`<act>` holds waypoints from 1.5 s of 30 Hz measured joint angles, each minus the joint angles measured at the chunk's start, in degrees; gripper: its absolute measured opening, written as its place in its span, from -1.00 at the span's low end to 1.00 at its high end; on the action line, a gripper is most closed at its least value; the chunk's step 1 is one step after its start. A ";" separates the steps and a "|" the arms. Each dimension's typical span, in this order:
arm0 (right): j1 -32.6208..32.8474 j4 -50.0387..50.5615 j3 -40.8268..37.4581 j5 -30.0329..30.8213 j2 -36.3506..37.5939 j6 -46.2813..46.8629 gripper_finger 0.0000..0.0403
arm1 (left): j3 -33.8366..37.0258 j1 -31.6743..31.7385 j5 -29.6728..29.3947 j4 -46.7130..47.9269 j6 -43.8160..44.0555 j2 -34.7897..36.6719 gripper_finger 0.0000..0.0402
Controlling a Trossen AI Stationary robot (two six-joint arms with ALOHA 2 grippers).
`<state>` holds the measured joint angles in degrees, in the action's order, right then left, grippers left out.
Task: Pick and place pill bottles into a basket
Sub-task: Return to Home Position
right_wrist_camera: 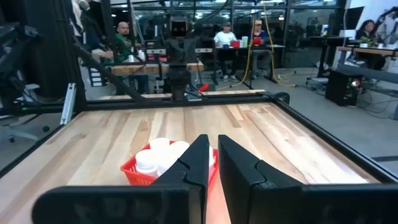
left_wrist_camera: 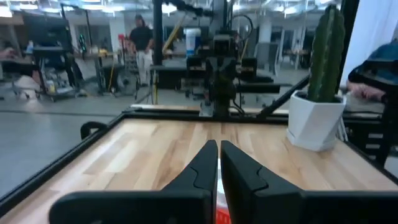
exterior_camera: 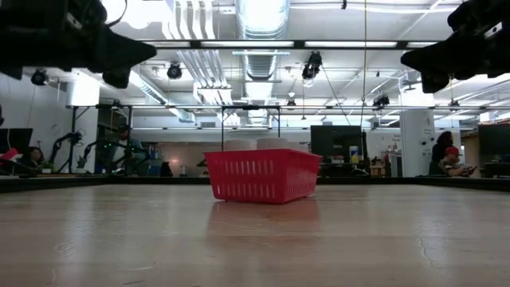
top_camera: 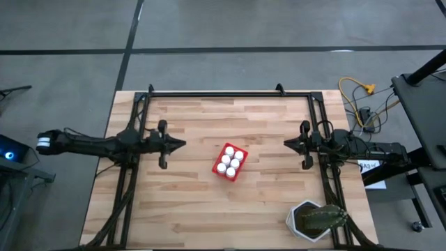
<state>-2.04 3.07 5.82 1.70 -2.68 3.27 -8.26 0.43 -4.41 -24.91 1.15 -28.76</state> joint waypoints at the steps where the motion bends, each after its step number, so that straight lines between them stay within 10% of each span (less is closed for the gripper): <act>1: 0.00 0.00 0.00 0.03 0.00 0.00 -0.87 | 1.25 0.00 -0.06 -0.59 0.03 1.33 -1.00; 34: -0.02 7.29 -0.72 -0.21 0.00 -1.62 -0.87 | 7.85 0.00 -0.43 9.37 4.11 12.10 -1.00; 45: 0.00 -3.72 -5.33 -0.43 -0.07 -1.81 -0.87 | 7.92 0.00 -0.40 9.45 4.07 11.84 -1.00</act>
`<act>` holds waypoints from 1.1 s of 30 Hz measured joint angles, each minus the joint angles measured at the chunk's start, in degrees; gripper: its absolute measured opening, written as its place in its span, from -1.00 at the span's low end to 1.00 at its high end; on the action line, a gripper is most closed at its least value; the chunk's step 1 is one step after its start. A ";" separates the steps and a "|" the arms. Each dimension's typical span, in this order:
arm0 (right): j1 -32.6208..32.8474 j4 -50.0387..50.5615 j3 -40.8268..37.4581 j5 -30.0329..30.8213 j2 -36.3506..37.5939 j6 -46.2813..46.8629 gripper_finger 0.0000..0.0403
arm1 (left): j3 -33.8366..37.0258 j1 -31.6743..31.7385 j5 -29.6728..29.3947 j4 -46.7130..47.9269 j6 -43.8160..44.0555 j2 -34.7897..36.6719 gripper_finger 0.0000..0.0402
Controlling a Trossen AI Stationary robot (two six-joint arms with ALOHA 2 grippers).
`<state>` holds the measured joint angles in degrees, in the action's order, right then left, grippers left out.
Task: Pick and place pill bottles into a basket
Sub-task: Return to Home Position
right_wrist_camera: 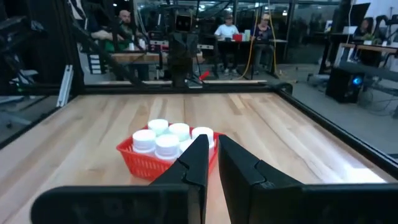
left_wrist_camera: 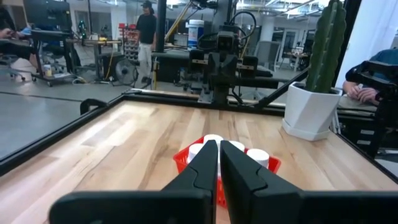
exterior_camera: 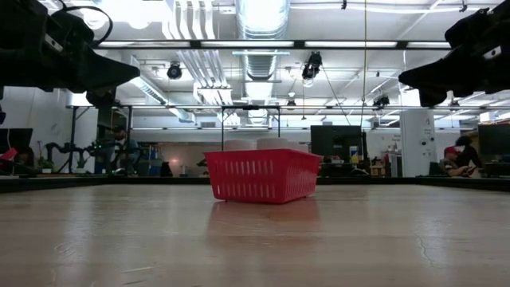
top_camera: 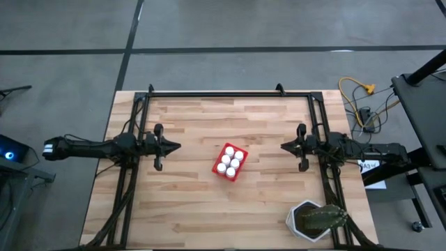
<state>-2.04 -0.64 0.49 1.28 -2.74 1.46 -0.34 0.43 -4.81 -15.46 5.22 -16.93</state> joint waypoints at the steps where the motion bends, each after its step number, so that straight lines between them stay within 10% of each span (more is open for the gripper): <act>1: 0.00 0.02 0.00 0.00 0.00 -0.18 -0.87 | 0.00 0.00 -0.01 0.03 0.01 -0.02 -1.00; 33: 0.00 0.00 0.02 0.11 -0.02 -0.04 -0.87 | 0.04 0.00 -0.01 0.04 0.16 -1.42 -1.00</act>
